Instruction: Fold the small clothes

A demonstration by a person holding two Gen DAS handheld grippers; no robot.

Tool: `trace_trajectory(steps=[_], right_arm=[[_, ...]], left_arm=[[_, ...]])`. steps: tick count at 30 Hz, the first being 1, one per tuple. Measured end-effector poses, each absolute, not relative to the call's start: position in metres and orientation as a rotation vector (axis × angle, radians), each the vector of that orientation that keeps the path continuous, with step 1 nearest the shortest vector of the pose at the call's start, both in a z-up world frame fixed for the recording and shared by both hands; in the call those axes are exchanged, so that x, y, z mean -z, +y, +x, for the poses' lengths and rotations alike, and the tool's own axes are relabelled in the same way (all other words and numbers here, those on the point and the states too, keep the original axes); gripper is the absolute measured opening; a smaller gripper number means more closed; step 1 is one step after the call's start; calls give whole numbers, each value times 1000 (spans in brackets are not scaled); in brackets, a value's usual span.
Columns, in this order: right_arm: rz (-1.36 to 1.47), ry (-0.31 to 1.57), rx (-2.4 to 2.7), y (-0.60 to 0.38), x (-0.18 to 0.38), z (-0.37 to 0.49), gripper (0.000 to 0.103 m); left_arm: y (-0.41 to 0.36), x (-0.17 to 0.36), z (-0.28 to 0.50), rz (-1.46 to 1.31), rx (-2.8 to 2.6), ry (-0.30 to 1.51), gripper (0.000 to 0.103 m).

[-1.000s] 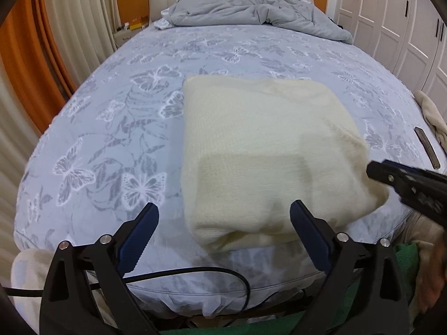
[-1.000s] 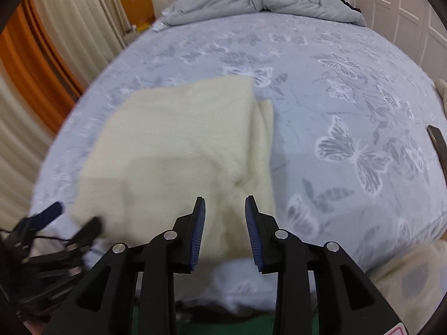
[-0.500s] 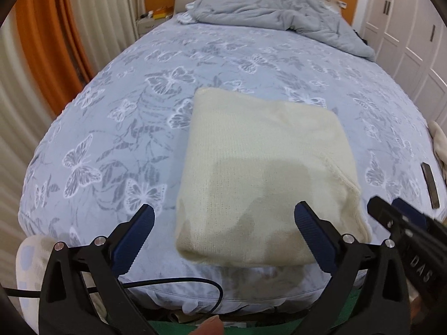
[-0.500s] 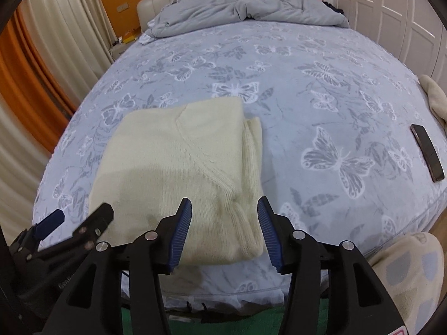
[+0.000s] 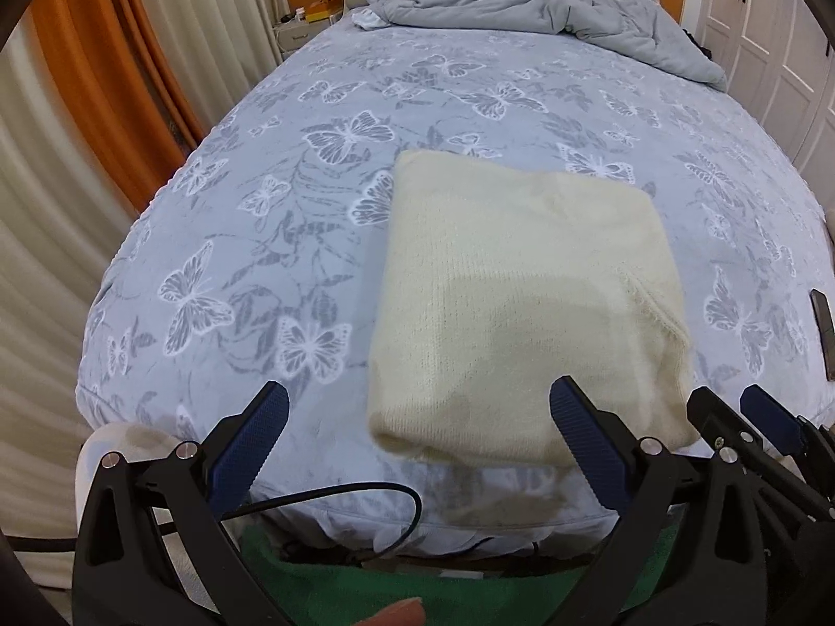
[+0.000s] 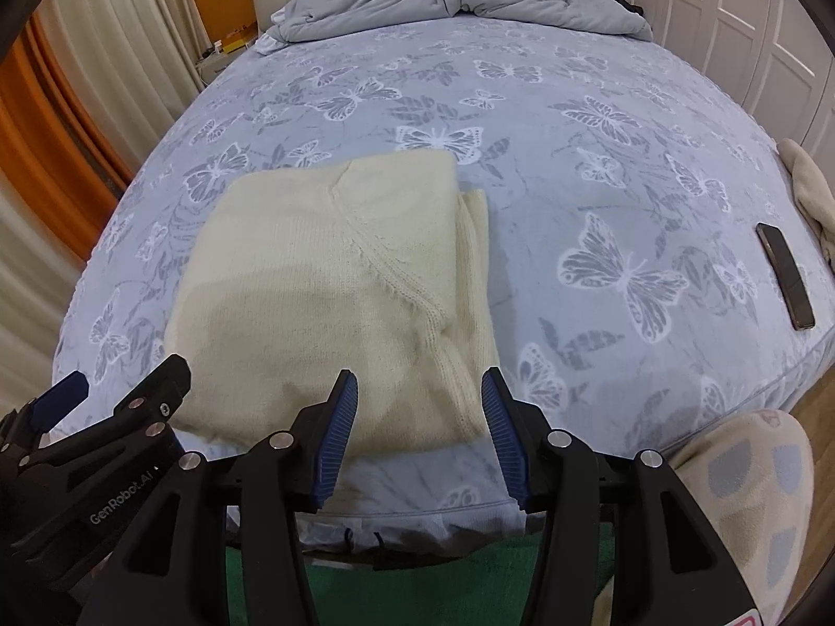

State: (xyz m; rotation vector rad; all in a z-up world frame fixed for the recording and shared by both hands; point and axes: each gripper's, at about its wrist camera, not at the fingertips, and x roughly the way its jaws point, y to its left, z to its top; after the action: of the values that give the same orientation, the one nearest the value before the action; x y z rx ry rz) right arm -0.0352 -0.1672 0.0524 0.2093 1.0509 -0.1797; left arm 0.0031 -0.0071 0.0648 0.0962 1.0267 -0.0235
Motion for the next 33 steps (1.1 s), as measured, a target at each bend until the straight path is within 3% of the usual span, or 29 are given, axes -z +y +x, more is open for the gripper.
trace_trajectory(steps=[33], right_arm=[[205,1068,204,-164,-67,-47,49]], left_arm=[[-6,-75,1,100,17,1096,96]])
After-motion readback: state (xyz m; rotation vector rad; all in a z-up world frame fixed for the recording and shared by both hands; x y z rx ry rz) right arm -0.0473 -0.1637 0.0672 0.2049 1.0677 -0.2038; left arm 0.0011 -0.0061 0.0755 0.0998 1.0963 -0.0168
